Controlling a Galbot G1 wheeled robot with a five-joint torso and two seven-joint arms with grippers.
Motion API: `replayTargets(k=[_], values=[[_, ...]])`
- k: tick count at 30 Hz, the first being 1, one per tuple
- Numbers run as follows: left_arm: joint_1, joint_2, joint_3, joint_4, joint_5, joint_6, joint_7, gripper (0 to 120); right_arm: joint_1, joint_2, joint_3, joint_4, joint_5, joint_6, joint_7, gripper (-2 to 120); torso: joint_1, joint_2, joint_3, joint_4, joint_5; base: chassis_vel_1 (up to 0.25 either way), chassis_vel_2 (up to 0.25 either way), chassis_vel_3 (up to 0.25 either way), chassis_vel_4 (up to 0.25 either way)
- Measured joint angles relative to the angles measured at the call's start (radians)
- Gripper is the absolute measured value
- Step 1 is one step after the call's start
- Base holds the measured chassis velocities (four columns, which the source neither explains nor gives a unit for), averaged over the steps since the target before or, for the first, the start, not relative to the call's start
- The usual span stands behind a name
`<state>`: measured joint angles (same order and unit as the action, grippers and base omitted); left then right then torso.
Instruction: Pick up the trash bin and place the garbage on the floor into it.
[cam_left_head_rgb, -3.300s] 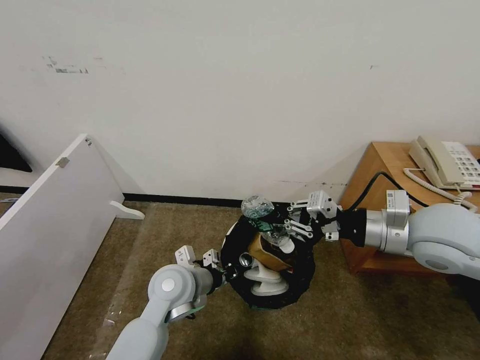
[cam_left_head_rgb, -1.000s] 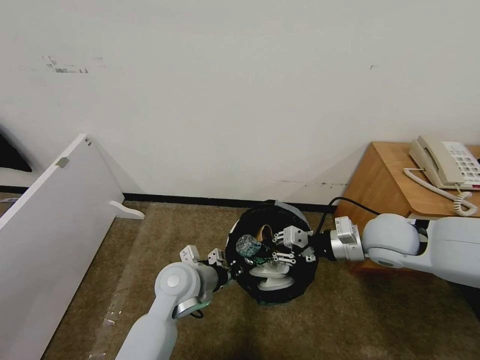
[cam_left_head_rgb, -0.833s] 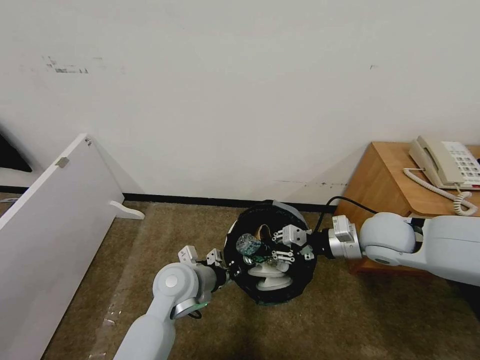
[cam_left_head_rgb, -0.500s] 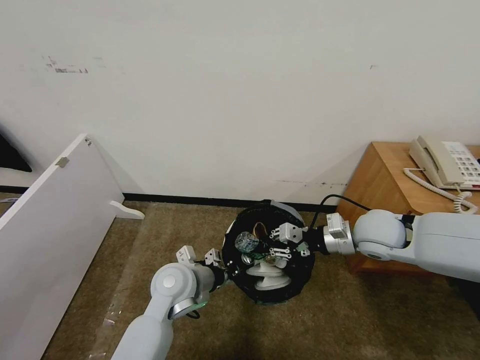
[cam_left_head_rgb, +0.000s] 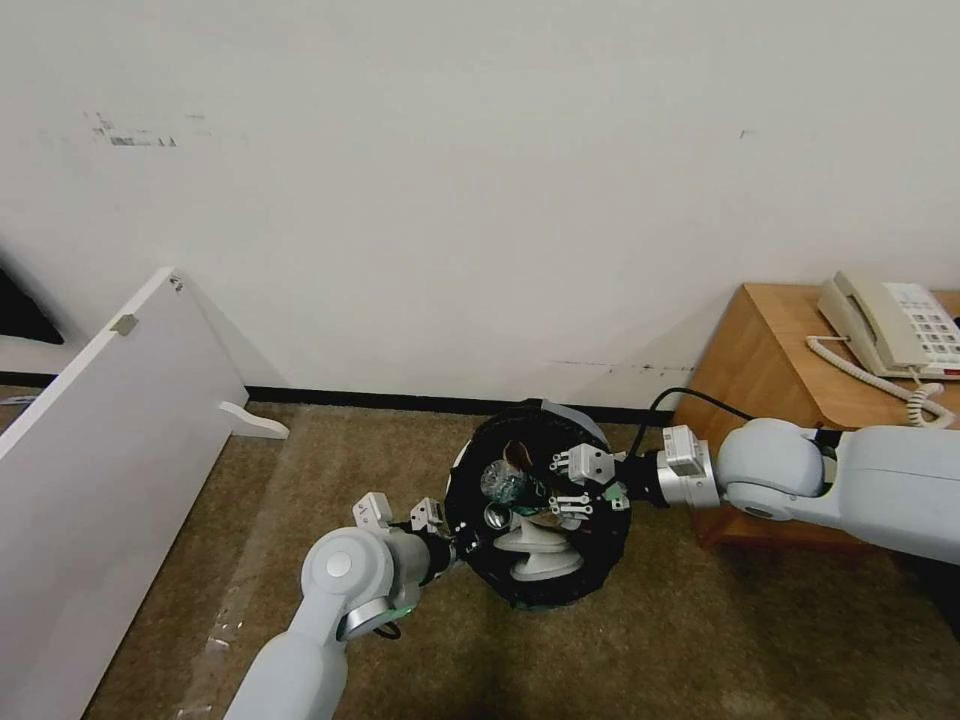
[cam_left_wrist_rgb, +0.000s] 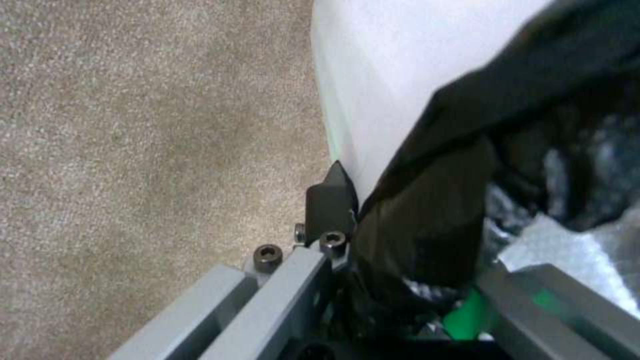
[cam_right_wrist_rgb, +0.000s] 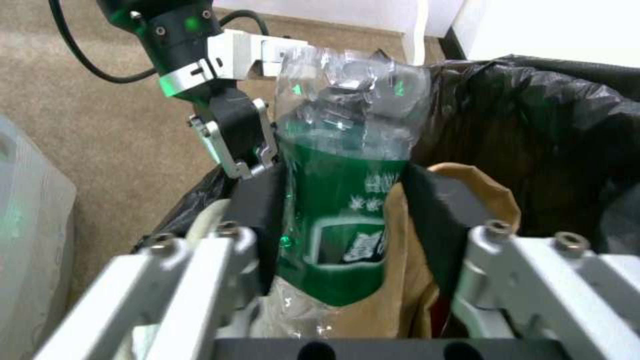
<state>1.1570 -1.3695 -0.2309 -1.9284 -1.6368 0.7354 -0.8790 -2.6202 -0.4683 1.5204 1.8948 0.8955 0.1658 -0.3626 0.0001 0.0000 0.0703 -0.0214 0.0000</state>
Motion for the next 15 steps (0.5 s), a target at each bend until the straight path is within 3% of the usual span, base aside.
replayTargets(k=[1,3,7,10,15], values=[[0.000,0.000,0.000,0.000,0.000,0.000,0.000,0,0.000,0.000,0.000,0.000,0.000,0.000,0.000,45,0.000,0.000,0.000,0.0000,0.0000,0.000,0.000,0.000,0.000],[0.001,-0.004,0.000,0.002,0.008,0.000,0.003,0,0.001,0.001,0.000,0.002,0.000,0.000,-0.001,59,0.000,0.000,0.000,0.0000,0.0000,0.000,0.000,0.000,0.000],[0.002,-0.008,0.001,0.003,0.011,0.000,0.003,0,0.004,0.001,0.000,0.004,0.001,0.000,-0.002,69,0.000,0.000,0.000,0.0001,0.0000,0.000,0.000,0.000,0.000],[0.000,-0.013,0.000,0.006,0.011,0.000,0.003,0,0.007,0.001,-0.001,0.007,0.003,-0.001,-0.002,83,0.000,0.000,0.000,0.0000,0.0000,0.000,0.000,0.000,0.000],[-0.001,-0.012,-0.002,0.009,0.012,0.000,0.003,0,0.006,-0.001,0.000,0.007,0.004,-0.001,-0.002,86,0.000,0.000,0.000,0.0001,0.0000,0.000,0.000,0.000,0.000]])
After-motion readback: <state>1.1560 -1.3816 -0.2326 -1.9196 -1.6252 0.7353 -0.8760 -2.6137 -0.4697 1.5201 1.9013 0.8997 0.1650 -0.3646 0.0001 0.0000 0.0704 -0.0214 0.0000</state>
